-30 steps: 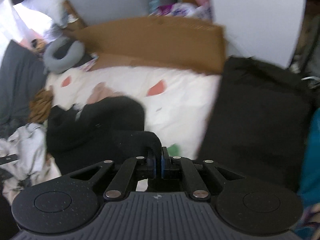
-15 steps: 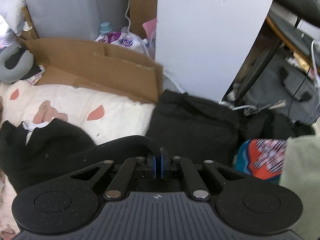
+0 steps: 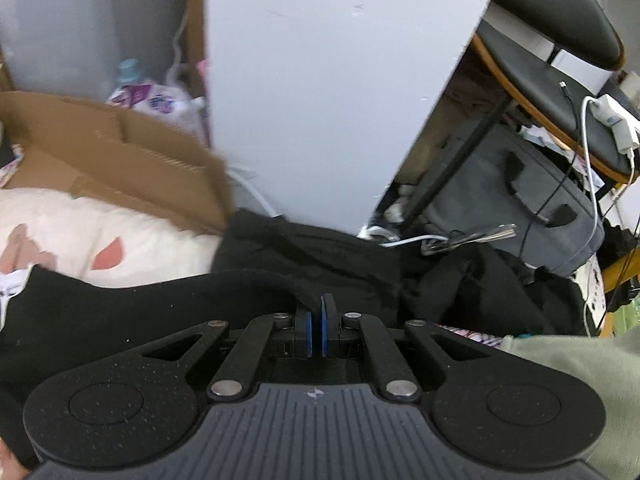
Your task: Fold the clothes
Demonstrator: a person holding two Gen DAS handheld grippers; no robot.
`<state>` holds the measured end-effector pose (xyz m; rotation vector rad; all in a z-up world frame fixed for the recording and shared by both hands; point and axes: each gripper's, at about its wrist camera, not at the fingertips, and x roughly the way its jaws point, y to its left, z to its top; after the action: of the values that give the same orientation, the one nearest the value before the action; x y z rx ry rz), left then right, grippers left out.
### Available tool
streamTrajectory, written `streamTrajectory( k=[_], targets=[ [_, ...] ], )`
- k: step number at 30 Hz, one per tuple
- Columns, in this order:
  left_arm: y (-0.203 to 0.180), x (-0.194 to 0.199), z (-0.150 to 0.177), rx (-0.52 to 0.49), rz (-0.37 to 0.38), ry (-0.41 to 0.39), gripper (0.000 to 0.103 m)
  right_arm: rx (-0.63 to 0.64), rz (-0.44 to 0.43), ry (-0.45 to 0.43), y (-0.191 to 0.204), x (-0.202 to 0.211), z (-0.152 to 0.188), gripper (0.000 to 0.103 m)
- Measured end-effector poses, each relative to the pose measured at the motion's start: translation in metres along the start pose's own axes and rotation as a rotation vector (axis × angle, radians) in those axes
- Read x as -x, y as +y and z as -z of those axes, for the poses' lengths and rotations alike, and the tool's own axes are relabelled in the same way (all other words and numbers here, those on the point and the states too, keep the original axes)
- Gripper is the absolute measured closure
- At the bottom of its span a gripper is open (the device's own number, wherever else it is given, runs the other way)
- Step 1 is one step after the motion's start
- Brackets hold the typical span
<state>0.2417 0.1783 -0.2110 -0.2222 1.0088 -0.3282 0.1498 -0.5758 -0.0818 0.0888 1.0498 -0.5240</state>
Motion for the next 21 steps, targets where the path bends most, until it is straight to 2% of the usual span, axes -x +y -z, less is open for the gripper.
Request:
streamTrajectory(
  k=[8, 15, 18, 21],
  targets=[
    [0.021, -0.051, -0.011, 0.040, -0.052, 0.006, 0.057, -0.026, 0.050, 0.022, -0.023, -0.042, -0.009, 0.102],
    [0.044, -0.100, -0.009, 0.044, -0.105, 0.013, 0.057, -0.013, 0.178, 0.057, -0.022, -0.099, -0.010, 0.102],
    [0.053, -0.118, 0.001, 0.049, -0.114, 0.031, 0.057, 0.001, 0.173, 0.091, -0.009, -0.129, 0.001, 0.100],
    [0.059, -0.128, 0.016, 0.042, -0.105, 0.041, 0.057, -0.005, 0.148, 0.084, 0.008, -0.141, 0.013, 0.098]
  ],
)
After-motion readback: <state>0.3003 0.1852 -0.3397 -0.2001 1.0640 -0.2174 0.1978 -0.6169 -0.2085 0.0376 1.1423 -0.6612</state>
